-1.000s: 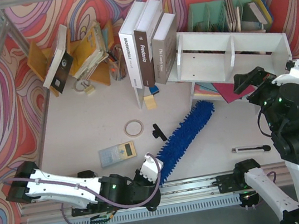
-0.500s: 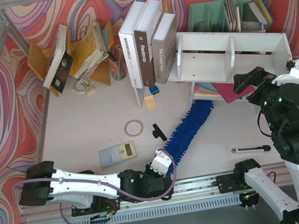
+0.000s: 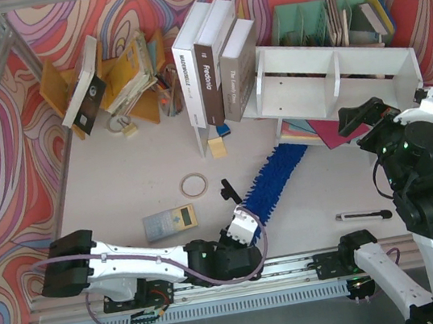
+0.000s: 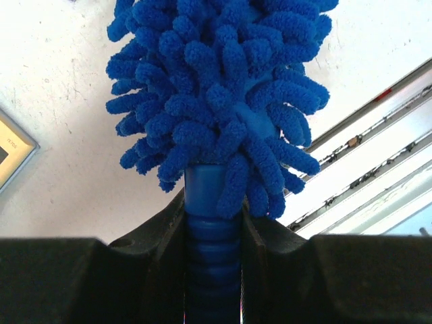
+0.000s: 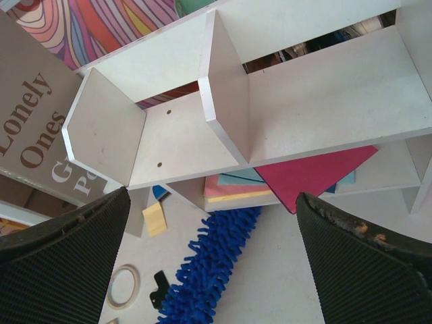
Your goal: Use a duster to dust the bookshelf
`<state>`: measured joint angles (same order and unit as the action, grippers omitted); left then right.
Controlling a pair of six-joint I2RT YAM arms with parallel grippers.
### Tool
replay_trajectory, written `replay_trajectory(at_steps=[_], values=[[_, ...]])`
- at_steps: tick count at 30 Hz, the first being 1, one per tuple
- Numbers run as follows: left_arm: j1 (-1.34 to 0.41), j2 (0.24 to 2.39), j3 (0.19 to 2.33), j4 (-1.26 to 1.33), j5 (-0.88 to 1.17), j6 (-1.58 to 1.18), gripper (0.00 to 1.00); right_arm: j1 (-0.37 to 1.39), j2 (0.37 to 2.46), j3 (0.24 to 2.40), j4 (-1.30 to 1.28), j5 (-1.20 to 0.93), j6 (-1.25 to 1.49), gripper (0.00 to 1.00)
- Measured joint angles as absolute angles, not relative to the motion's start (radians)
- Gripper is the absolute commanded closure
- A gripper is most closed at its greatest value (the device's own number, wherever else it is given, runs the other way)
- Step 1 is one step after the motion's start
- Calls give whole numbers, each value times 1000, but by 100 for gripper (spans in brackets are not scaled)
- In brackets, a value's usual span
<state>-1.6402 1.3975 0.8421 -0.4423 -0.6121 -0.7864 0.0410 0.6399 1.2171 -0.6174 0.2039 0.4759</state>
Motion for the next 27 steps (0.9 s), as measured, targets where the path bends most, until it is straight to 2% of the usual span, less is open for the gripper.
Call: replay_trajectory(at_steps=[14,27], values=[[-1604,1543,931,-437,-610,-791,100,41,639,1216,-617,204,476,1],[-1595,1655,1094,-380,-562,-625,100,41,652,1216,-617,204,476,1]])
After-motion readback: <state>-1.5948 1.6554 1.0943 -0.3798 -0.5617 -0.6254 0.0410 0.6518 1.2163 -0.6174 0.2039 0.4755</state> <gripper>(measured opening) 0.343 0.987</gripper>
